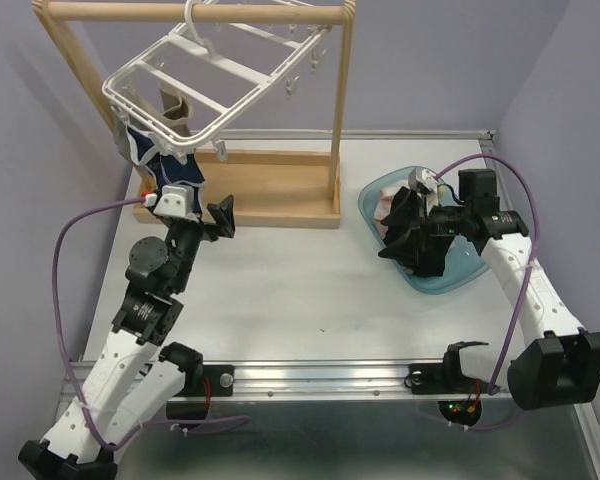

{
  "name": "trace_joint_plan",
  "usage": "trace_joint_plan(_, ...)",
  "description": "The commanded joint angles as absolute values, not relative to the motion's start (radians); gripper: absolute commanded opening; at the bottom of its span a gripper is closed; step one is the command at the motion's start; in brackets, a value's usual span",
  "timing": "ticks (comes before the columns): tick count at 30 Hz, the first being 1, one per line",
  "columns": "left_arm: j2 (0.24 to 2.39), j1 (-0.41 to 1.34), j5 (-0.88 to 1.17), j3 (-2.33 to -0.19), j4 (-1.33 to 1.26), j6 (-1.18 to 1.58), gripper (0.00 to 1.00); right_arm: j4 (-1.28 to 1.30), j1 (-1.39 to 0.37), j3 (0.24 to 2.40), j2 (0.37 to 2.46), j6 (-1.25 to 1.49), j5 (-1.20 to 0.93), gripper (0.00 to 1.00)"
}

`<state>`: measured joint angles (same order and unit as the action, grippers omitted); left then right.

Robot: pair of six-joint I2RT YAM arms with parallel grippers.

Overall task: Remove the underwear clipped to the hanger
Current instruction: Adjust the hanger on the clothesline.

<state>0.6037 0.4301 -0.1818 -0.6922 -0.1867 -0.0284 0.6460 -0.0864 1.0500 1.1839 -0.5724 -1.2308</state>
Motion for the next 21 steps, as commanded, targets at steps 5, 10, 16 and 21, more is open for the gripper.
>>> trace_joint_plan(5,0.554,0.433,-0.153,-0.736,-0.140,0.028,0.99,0.632,-0.095,1.034,1.149,-0.588,-1.255,1.00)
trace_joint_plan(10,0.485,0.433,-0.150,-0.742,-0.039,0.046,0.98,0.632,-0.095,1.034,1.144,-0.589,-1.255,1.00)
trace_joint_plan(16,0.333,0.433,-0.234,-0.744,0.101,0.113,0.95,0.632,-0.095,1.034,1.140,-0.586,-1.258,1.00)
trace_joint_plan(21,0.302,0.433,-0.411,-0.782,0.143,0.114,0.96,0.632,-0.097,1.035,1.138,-0.584,-1.266,1.00)
